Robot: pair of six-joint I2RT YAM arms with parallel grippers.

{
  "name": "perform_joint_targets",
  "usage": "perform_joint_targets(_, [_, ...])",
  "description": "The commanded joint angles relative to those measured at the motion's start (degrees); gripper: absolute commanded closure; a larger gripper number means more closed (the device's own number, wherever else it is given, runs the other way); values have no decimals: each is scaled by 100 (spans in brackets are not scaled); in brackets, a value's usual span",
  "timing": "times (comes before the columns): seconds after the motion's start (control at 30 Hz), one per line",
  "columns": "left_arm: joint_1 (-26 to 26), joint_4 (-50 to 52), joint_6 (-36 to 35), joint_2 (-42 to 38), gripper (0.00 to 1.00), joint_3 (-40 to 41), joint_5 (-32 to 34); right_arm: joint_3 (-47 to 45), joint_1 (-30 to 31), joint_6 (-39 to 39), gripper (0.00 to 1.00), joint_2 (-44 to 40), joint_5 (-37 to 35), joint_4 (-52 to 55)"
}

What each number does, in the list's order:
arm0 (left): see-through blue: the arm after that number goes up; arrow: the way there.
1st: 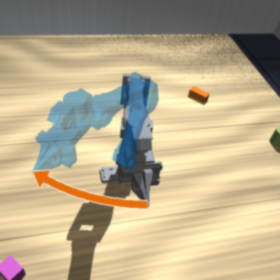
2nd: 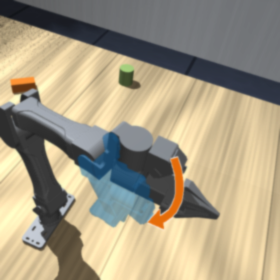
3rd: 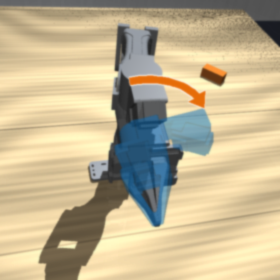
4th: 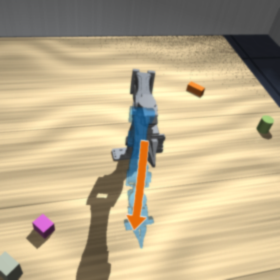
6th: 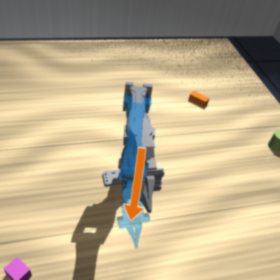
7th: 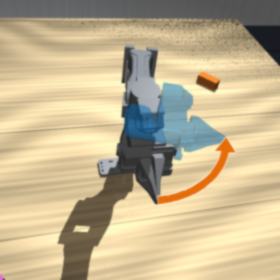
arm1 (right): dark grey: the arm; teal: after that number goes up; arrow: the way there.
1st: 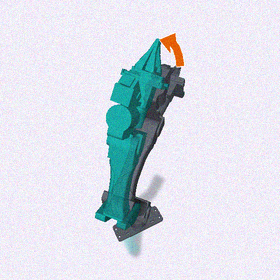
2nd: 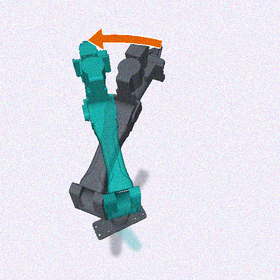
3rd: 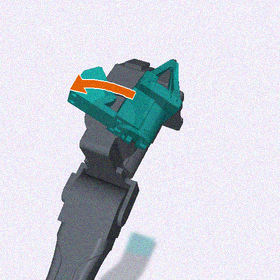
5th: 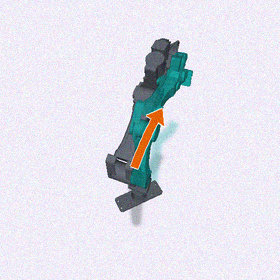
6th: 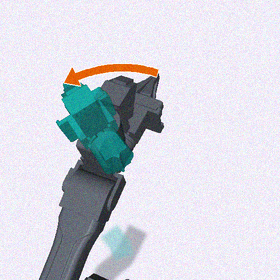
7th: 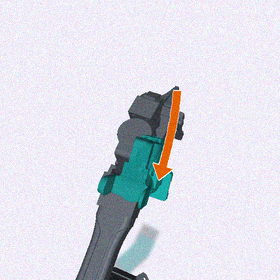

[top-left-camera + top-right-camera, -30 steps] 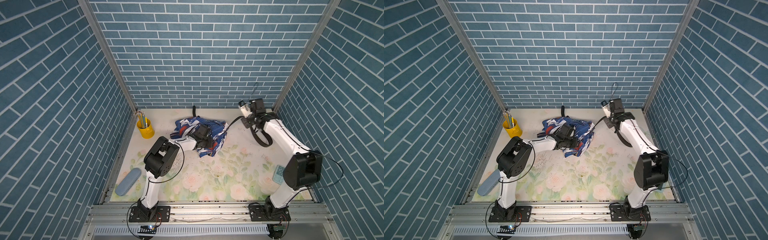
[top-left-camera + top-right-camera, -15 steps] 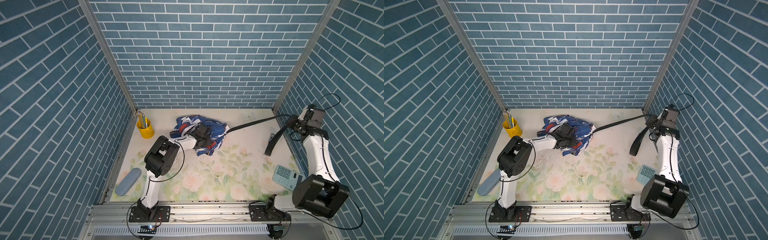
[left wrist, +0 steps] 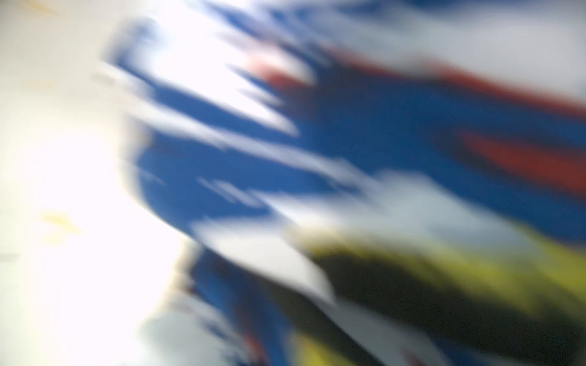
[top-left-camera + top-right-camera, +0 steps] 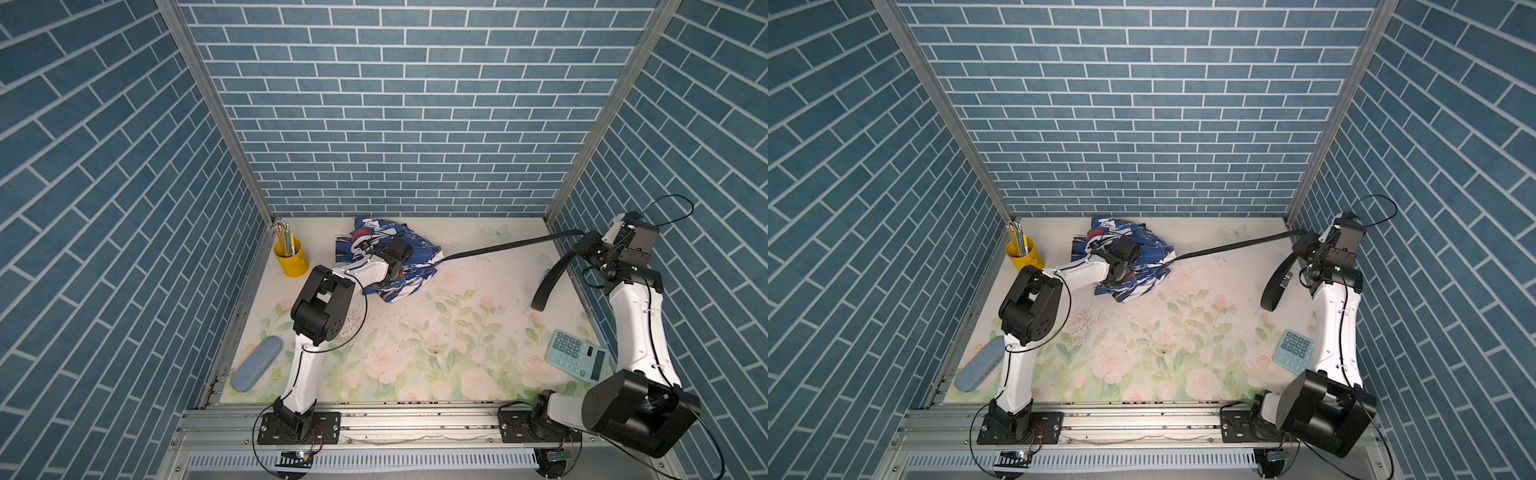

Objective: Remove the belt from the trousers

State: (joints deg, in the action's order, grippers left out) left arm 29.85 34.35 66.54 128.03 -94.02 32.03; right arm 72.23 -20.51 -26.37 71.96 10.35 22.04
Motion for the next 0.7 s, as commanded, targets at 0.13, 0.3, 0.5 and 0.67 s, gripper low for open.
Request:
perform_joint_targets(0.13, [-585,3040,764,1256,100,-776,1380,607,-642,-611,100,-576,-1194,-958])
perform_joint_targets(0.3, [-604,2720,752,1138,100,-574,1235,555,-993,-1512,100,-741,-639,-1426])
perform_joint_targets(0.5, [-632,2567,812,1127,100,-545,1082,1273,-1329,-1885,100,-569,-69,-1474])
perform_joint_targets(0.67, [-665,2335,675,1162,100,-612,873,1844,-1471,-1935,100,-301,348,-1305])
